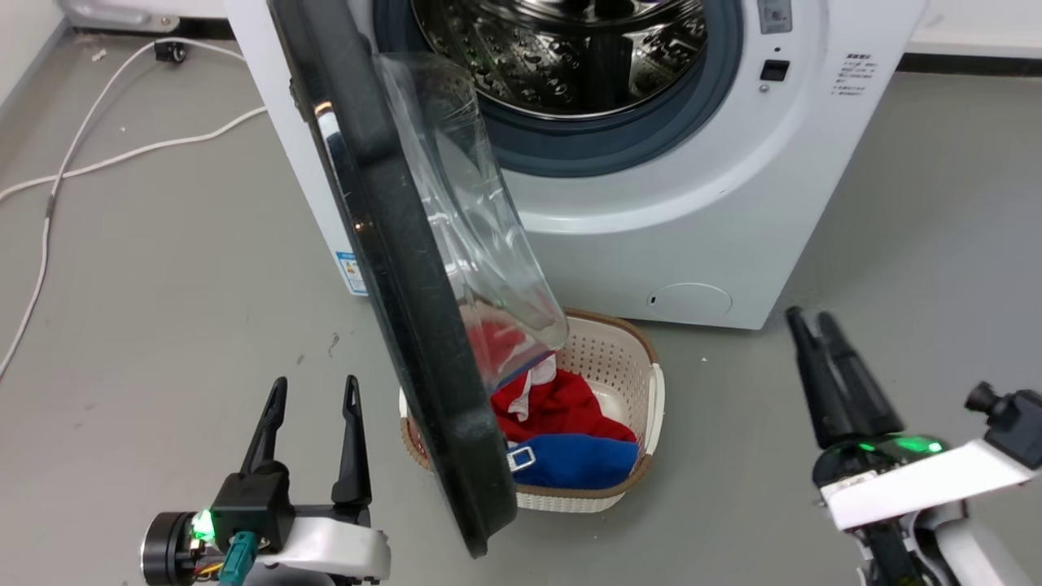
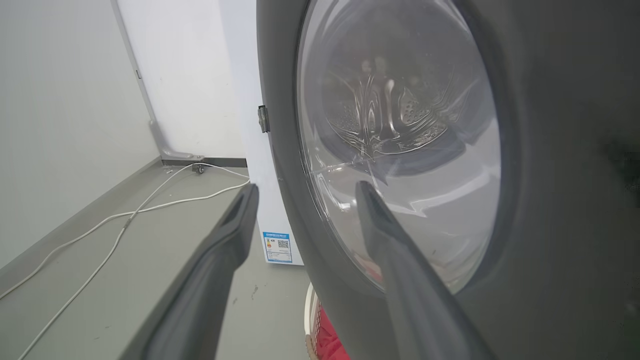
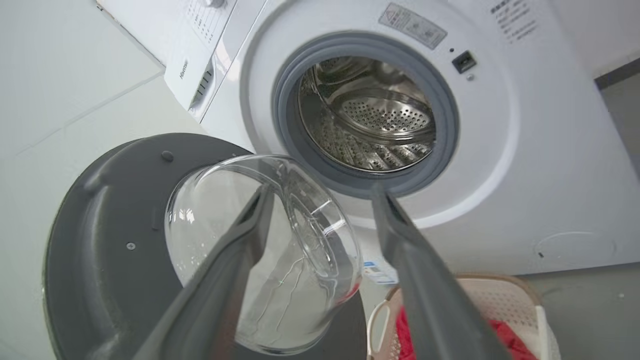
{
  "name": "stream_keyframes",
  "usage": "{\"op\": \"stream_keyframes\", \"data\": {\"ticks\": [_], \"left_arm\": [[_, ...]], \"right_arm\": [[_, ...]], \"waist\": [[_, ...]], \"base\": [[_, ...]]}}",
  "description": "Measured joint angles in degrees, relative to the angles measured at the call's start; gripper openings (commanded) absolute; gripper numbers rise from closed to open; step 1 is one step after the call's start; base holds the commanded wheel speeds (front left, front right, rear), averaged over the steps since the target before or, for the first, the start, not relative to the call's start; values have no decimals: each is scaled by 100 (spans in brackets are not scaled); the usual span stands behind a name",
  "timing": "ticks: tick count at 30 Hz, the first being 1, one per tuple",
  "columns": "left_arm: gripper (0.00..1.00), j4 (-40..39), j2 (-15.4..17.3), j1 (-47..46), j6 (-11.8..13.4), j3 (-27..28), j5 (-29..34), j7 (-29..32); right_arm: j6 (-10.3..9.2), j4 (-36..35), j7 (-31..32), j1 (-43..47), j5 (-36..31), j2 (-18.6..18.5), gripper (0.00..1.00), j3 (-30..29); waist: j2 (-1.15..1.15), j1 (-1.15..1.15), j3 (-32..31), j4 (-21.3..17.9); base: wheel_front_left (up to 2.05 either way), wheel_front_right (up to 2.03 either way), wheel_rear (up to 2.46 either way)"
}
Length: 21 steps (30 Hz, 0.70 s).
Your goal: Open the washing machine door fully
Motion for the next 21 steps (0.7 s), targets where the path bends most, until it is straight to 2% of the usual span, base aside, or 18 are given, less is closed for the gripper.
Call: {"op": "stream_keyframes", "data": {"ticks": [3, 7, 12, 17, 21], "left_arm": [[100, 2, 1, 68, -19, 77, 2, 0], [100, -2, -1, 169, -40, 137, 21, 0], [100, -4, 1, 255, -65, 193, 43, 0], [100, -5, 0, 325, -70, 225, 43, 0], [100, 4, 0, 364, -79, 246, 44, 0]], "right_arm": [[0, 108, -145, 27, -870, 96, 100, -450], [0, -125, -167, 246, -2256, 595, 100, -1419], [1, -502, -167, 677, -3866, 1036, 100, -1953], [8, -647, -168, 1043, -4714, 1278, 100, -2251], [8, -659, -168, 1317, -4949, 1392, 100, -2407]], "waist": [[0, 0, -93, -63], [0, 0, -207, -134], [0, 0, -312, -176], [0, 0, -392, -190], [0, 0, -452, -190]], "base": [[0, 0, 0], [0, 0, 0], [0, 0, 0], [0, 0, 0], [0, 0, 0]]}}
